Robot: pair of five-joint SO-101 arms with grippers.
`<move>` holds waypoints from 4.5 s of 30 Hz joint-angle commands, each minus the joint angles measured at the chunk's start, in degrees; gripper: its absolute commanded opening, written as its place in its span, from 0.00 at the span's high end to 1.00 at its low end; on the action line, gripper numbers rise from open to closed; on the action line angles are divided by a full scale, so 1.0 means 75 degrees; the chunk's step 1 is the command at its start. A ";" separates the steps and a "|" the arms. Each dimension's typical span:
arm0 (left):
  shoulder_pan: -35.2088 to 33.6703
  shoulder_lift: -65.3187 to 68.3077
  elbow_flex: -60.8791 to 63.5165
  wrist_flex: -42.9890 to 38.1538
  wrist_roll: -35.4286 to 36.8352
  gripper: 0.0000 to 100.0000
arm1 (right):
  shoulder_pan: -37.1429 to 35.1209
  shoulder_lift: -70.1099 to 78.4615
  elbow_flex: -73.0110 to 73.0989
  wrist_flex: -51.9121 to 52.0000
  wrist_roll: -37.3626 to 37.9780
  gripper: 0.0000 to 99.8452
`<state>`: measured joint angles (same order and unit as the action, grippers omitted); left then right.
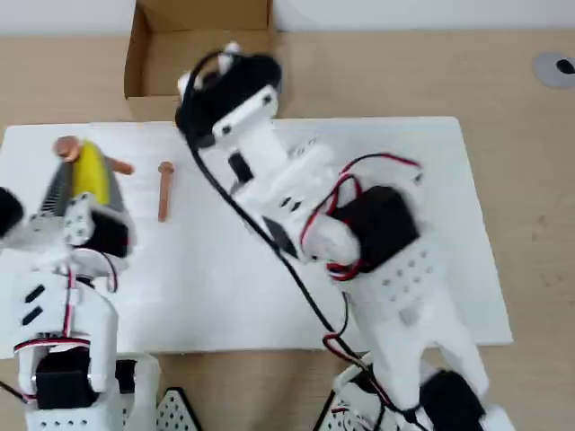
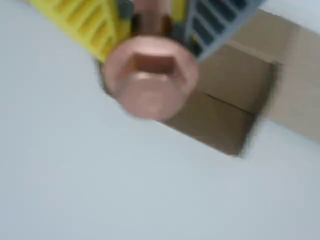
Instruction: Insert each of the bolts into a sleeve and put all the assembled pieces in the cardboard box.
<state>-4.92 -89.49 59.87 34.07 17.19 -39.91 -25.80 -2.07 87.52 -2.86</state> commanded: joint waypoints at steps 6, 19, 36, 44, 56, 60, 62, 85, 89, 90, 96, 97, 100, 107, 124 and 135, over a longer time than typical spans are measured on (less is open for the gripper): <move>0.1172 -0.0064 -0.0680 -0.0328 -0.0012 0.99 | -0.0111 -0.0908 0.3382 -0.3270 -0.0023 0.99; 0.1184 -0.0041 -0.0692 -0.0891 -0.0023 0.99 | -0.0088 -0.1424 0.5058 -0.7010 0.0035 0.99; 0.2649 0.0182 -0.0715 -0.0903 -0.0996 0.99 | -0.1389 -0.7332 0.9688 -0.8627 0.1137 0.99; 0.3036 0.0627 -0.0621 -0.0891 -0.1641 0.99 | -0.1705 -0.8563 1.0450 -0.8018 0.0375 0.99; 0.3036 0.0674 -0.2379 0.1641 -0.1641 0.99 | -0.1272 -0.8856 1.0778 -0.7924 0.0375 0.99; 0.3411 0.0674 -0.2438 0.1922 -0.1641 0.99 | -0.1272 -0.8809 1.0790 -0.7924 0.0375 0.99; 0.3915 0.0662 -0.2450 0.2204 -0.1641 0.99 | -0.1260 -0.8832 1.0848 -0.7924 0.0387 0.99; 0.3892 0.0639 -0.3282 0.3575 -0.1958 0.99 | -0.1237 -0.8867 1.1001 -0.7959 0.0387 0.99; 0.3903 0.0639 -0.3247 0.3575 -0.1922 0.99 | -0.1237 -0.8867 1.1012 -0.7936 0.0387 0.99; 0.3903 0.0651 -0.3247 0.3575 -0.1922 0.99 | -0.1237 -0.8867 1.1001 -0.7936 0.0399 0.99; 0.3903 0.0651 -0.3305 0.3563 -0.1934 0.99 | -0.1237 -0.8867 1.1012 -0.7924 0.0399 0.99; 0.3903 0.0651 -0.3317 0.3563 -0.1946 0.99 | -0.1237 -0.8867 1.1012 -0.7924 0.0399 0.99; 0.3903 0.0651 -0.3317 0.3575 -0.1946 0.99 | -0.1237 -0.8867 1.1024 -0.7924 0.0399 0.99; 0.3903 0.0662 -0.3317 0.3575 -0.1969 0.99 | -0.1237 -0.8867 1.1001 -0.7924 0.0399 0.99; 0.3903 0.0674 -0.3294 0.4243 -0.1958 0.99 | -0.1237 -0.8867 1.1036 -0.7936 0.0399 0.99; 0.3903 0.0674 -0.3317 0.4396 -0.1958 0.99 | -0.1237 -0.8867 1.1048 -0.7924 0.0375 0.99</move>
<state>24.88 -85.10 37.01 66.77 3.03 -50.37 -91.03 81.10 28.18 0.66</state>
